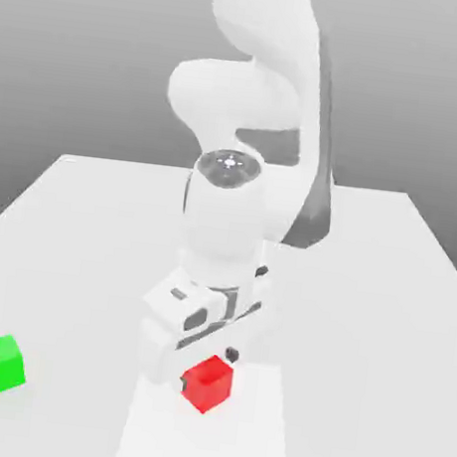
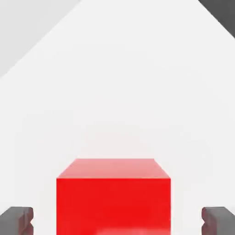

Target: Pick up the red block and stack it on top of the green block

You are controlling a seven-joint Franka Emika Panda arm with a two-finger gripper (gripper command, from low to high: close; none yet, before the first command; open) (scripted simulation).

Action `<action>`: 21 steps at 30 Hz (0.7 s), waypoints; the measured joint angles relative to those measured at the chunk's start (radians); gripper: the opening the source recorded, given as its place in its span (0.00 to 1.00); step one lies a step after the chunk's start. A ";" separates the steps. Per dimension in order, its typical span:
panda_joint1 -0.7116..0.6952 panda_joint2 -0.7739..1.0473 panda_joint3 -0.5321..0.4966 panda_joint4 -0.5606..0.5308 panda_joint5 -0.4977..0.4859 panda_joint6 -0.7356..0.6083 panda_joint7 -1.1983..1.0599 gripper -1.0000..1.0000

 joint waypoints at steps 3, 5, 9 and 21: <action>0.000 0.000 0.000 0.000 -0.001 -0.002 0.001 0.00; -0.008 0.012 0.008 0.002 0.003 0.008 -0.002 0.00; 0.014 -0.088 -0.029 -0.014 -0.059 -0.075 0.043 0.00; -0.084 -0.202 -0.193 0.077 -0.103 -0.283 0.393 0.00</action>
